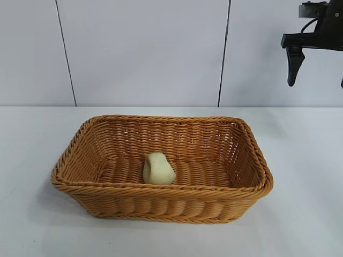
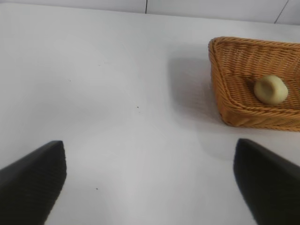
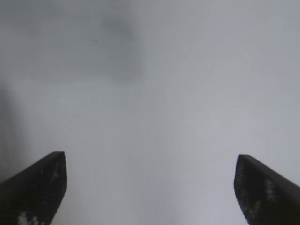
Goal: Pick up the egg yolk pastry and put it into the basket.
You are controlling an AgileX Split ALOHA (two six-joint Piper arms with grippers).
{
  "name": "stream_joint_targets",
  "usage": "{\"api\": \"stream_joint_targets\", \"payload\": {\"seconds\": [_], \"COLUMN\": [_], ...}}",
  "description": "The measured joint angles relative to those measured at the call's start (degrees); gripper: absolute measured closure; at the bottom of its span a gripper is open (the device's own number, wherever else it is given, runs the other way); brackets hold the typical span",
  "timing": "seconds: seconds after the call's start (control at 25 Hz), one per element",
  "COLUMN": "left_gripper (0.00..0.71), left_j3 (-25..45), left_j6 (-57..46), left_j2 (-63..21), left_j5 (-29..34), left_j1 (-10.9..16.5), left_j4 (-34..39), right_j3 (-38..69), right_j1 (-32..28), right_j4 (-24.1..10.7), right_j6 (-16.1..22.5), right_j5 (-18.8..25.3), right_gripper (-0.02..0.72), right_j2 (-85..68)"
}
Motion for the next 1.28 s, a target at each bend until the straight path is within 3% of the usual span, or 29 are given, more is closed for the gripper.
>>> {"api": "stream_joint_targets", "payload": {"seconds": [0.36,0.88,1.28], "left_gripper": [0.014,0.014,0.014], "left_j3": [0.0,0.0,0.0], "left_j6": [0.0,0.0,0.0], "left_j2": [0.0,0.0,0.0], "left_j5": [0.0,0.0,0.0], "left_j1": [0.0,0.0,0.0], "left_j4": [0.0,0.0,0.0], "right_j3": [18.77,57.54,73.71], "right_j1": [-0.17,-0.17,-0.17], "right_j4": [-0.27,0.12,3.1], "right_j6": [-1.91,-2.98,-5.52], "right_j5": [0.0,0.01,-8.44], "right_gripper": [0.008,0.008,0.008], "right_j2": [-8.61,-42.63,-69.8]}}
